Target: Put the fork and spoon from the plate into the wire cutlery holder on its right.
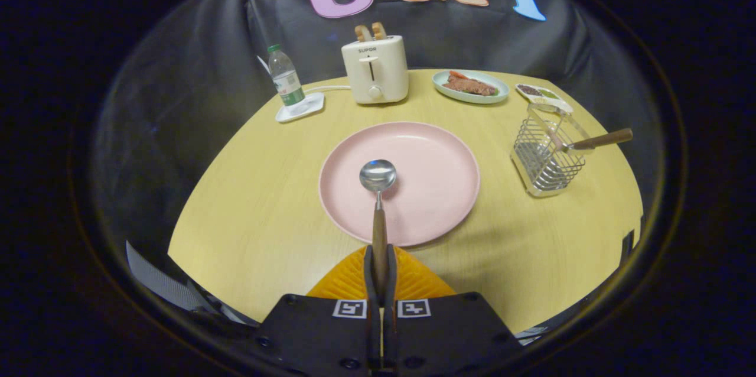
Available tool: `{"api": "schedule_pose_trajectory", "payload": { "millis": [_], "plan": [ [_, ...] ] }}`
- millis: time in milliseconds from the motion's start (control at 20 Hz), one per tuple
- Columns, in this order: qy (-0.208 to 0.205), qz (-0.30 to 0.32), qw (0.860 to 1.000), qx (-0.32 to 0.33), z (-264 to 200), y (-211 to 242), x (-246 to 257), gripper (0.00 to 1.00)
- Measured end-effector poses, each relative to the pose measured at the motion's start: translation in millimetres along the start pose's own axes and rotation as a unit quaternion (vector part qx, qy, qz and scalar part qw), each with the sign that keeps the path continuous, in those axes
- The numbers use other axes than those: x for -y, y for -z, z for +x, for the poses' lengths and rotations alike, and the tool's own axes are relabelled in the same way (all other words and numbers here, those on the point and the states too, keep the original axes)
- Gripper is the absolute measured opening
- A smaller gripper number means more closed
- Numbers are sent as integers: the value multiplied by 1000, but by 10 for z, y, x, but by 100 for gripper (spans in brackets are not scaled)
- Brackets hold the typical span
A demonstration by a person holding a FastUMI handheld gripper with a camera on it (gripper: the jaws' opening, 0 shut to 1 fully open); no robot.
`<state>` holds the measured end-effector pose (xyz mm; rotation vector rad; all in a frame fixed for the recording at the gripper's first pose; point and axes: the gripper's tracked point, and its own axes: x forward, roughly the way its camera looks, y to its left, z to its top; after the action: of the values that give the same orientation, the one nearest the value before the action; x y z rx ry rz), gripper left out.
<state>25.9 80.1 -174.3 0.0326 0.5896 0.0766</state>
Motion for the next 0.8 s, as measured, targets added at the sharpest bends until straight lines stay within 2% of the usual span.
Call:
{"api": "schedule_pose_trajectory", "payload": {
  "millis": [350,800],
  "plan": [
    [19,11,1000,-2,-375,-340,455,5],
    [88,19,996,9,-717,-946,1369,5]
  ]
}}
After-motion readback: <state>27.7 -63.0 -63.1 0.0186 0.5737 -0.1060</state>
